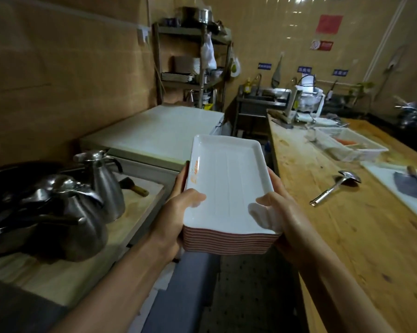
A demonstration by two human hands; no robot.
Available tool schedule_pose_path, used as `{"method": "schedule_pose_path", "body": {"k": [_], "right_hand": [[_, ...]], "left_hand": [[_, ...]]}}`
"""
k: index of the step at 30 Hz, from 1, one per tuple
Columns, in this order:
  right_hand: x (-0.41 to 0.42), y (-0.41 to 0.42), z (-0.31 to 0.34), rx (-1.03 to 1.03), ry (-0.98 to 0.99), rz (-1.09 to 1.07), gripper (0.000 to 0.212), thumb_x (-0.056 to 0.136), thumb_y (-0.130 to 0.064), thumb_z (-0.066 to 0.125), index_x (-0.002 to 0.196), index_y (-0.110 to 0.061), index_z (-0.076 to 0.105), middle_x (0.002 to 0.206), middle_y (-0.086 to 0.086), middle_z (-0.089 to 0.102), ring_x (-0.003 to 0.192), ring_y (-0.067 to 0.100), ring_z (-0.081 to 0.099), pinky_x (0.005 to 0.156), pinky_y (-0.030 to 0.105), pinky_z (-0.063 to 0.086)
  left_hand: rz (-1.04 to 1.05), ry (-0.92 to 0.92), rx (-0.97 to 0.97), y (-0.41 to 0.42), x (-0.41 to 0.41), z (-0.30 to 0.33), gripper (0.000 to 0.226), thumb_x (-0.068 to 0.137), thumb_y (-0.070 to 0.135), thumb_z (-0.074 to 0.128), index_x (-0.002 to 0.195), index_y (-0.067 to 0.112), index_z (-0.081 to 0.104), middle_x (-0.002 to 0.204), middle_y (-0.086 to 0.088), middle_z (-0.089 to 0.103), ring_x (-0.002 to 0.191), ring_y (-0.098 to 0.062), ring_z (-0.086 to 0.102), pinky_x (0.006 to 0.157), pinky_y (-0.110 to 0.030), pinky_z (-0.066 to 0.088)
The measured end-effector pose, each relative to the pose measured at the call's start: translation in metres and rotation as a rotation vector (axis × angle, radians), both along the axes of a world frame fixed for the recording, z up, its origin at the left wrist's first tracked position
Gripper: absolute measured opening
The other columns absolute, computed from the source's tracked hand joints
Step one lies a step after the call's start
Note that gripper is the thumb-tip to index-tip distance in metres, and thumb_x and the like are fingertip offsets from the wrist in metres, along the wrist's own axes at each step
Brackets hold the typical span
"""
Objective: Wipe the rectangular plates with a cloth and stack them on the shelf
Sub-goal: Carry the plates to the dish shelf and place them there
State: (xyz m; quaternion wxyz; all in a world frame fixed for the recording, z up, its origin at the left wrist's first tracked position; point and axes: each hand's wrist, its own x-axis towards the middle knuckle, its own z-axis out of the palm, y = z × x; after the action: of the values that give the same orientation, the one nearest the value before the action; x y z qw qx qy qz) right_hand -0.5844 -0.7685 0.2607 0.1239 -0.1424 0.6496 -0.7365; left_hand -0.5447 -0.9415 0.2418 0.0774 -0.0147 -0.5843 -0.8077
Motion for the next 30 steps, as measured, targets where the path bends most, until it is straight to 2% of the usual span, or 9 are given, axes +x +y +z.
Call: {"method": "schedule_pose_path", "body": {"k": [3,5,10,13,17,22,25,28,30], "right_hand": [[-0.051,-0.006,0.002,-0.001,-0.016,-0.053,0.059,0.090,-0.004,0.041,0.129,-0.050,0.040,0.107,-0.007,0.056,0.091,0.028,0.064,0.046,0.020,0.048],[-0.087,-0.006,0.000,-0.012,-0.024,-0.082,0.058,0.090,-0.004,0.041,0.122,-0.052,0.043,0.105,-0.008,0.055,0.091,0.029,0.063,0.045,0.021,0.048],[-0.196,-0.004,-0.019,0.005,-0.001,-0.155,0.058,0.088,-0.002,0.043,0.125,-0.047,0.045,0.106,-0.008,0.056,0.092,0.023,0.062,0.054,0.022,0.052],[-0.268,0.004,-0.023,-0.006,0.001,-0.197,0.058,0.088,0.001,0.042,0.124,-0.044,0.046,0.101,-0.009,0.055,0.086,0.017,0.060,0.050,0.017,0.048],[-0.358,0.012,-0.016,-0.015,-0.015,-0.139,0.058,0.088,-0.002,0.043,0.117,-0.052,0.047,0.107,-0.006,0.059,0.092,0.028,0.063,0.048,0.021,0.049],[-0.452,0.005,-0.010,0.005,0.000,-0.121,0.058,0.084,-0.009,0.049,0.119,-0.054,0.048,0.114,-0.008,0.061,0.097,0.028,0.064,0.048,0.022,0.049],[-0.507,-0.001,-0.012,0.002,-0.003,-0.125,0.061,0.083,-0.007,0.049,0.127,-0.049,0.047,0.111,-0.006,0.062,0.095,0.028,0.064,0.048,0.021,0.049],[-0.565,-0.011,-0.015,-0.001,-0.017,-0.145,0.058,0.089,-0.004,0.046,0.116,-0.054,0.048,0.102,-0.011,0.061,0.089,0.028,0.064,0.046,0.019,0.048],[-0.604,-0.021,-0.020,0.009,-0.024,-0.166,0.055,0.089,-0.007,0.049,0.114,-0.056,0.047,0.105,-0.009,0.060,0.086,0.029,0.066,0.045,0.021,0.049]], "left_hand": [[-0.065,0.005,-0.010,-0.008,-0.060,0.004,0.067,0.073,0.004,0.056,0.133,0.033,0.046,0.103,0.003,0.071,0.088,-0.013,0.070,0.061,-0.021,0.054],[-0.100,0.002,0.001,-0.012,-0.100,0.003,0.075,0.066,0.007,0.058,0.135,0.032,0.045,0.109,0.001,0.070,0.093,-0.015,0.069,0.064,-0.021,0.054],[-0.121,0.006,0.005,-0.009,-0.206,-0.009,0.065,0.072,0.005,0.058,0.128,0.037,0.048,0.111,0.001,0.069,0.095,-0.016,0.068,0.066,-0.023,0.055],[-0.113,0.013,-0.003,-0.002,-0.277,-0.015,0.068,0.067,0.009,0.057,0.127,0.039,0.048,0.108,0.004,0.070,0.095,-0.016,0.068,0.066,-0.023,0.055],[-0.117,0.000,-0.001,0.004,-0.366,-0.011,0.070,0.067,0.014,0.056,0.131,0.040,0.045,0.112,0.004,0.069,0.099,-0.018,0.067,0.070,-0.026,0.055],[-0.108,0.002,0.023,-0.001,-0.461,-0.005,0.069,0.067,0.013,0.055,0.131,0.038,0.047,0.112,0.003,0.069,0.098,-0.018,0.068,0.068,-0.026,0.056],[-0.117,-0.002,0.032,-0.008,-0.518,-0.008,0.067,0.068,0.014,0.055,0.130,0.038,0.047,0.113,0.004,0.069,0.098,-0.018,0.067,0.068,-0.026,0.056],[-0.115,-0.009,0.046,-0.018,-0.580,-0.016,0.066,0.068,0.016,0.056,0.130,0.039,0.048,0.113,0.005,0.069,0.099,-0.018,0.067,0.070,-0.027,0.056],[-0.118,-0.010,0.061,-0.026,-0.622,-0.022,0.063,0.068,0.016,0.057,0.126,0.040,0.050,0.111,0.005,0.069,0.098,-0.018,0.068,0.069,-0.028,0.056]]}}
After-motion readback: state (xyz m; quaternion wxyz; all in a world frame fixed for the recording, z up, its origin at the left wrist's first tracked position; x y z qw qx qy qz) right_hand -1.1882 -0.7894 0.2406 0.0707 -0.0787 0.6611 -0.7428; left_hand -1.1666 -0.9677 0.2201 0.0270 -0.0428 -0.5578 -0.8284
